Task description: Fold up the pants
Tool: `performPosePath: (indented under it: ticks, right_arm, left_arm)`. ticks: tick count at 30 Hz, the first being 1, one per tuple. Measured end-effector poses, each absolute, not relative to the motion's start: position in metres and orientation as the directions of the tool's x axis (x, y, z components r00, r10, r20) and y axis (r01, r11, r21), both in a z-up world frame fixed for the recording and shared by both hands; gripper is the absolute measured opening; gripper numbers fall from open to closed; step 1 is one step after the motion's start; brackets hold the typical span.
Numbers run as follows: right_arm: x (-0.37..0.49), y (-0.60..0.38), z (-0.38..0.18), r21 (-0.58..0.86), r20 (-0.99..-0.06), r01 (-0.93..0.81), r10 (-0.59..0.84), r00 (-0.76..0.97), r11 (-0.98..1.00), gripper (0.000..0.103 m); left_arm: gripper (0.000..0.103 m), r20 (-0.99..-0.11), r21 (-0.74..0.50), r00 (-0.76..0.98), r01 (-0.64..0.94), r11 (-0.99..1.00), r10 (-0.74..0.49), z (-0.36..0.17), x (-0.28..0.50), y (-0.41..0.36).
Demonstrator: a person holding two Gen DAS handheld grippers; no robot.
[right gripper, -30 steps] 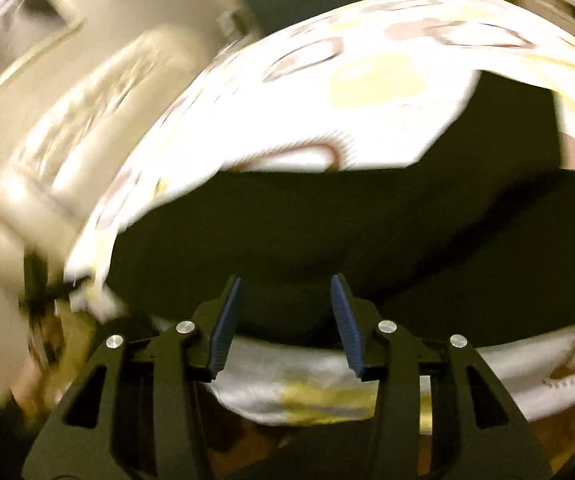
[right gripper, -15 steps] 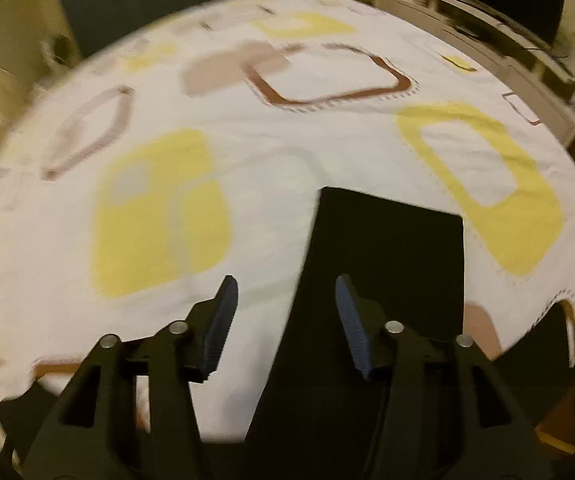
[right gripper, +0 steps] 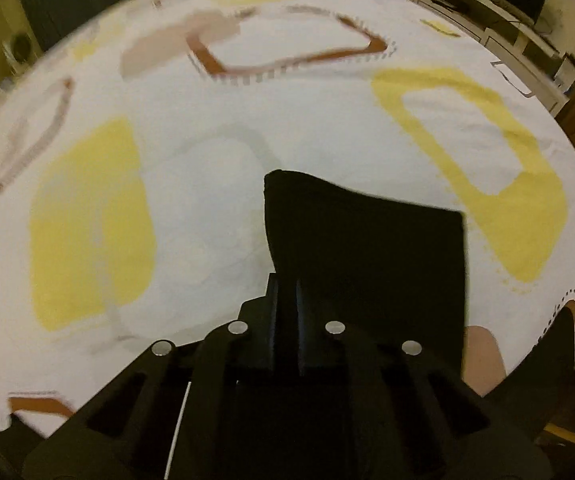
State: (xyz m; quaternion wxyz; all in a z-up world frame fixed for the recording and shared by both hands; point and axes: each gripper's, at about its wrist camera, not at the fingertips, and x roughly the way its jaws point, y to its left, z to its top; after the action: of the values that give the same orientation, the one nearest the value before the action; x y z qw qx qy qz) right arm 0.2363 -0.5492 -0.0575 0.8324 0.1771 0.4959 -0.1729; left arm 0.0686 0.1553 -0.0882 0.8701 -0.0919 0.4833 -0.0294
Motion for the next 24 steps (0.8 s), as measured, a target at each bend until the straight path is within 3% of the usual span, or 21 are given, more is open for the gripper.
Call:
performPosePath:
  ticks: [4,9,12,16,22,24]
  right_arm:
    - [0.165,-0.586,-0.013,0.298,-0.786,0.420,-0.029,0.617,0.858,0.007]
    - [0.055,-0.644,0.003,0.448,-0.662,0.429,-0.032,0.749,0.784,0.007]
    - [-0.011,-0.679,-0.013,0.539,-0.619,0.461,-0.039,0.785,0.705,0.006]
    - [-0.065,-0.712,-0.065,0.622,-0.635,0.513,-0.001,0.773,0.592,0.006]
    - [-0.088,-0.718,-0.112,0.731,-0.598,0.509,0.066,0.799,0.454,0.007]
    - [-0.092,-0.722,-0.119,0.774,-0.566,0.497,0.077,0.821,0.392,0.013]
  left_arm:
    - [0.046,-0.839,-0.185,0.527,-0.039,0.982,-0.137,-0.087,0.068,0.153]
    - [0.047,-0.840,-0.182,0.525,-0.038,0.982,-0.136,-0.085,0.066,0.150]
    - [0.052,-0.842,-0.178,0.523,-0.034,0.984,-0.134,-0.085,0.065,0.146]
    - [0.053,-0.844,-0.149,0.524,-0.026,0.988,-0.113,-0.086,0.064,0.137]
    - [0.053,-0.846,-0.115,0.526,-0.029,0.993,-0.083,-0.087,0.064,0.132]
    - [0.053,-0.848,-0.118,0.524,-0.033,0.993,-0.083,-0.087,0.064,0.133]
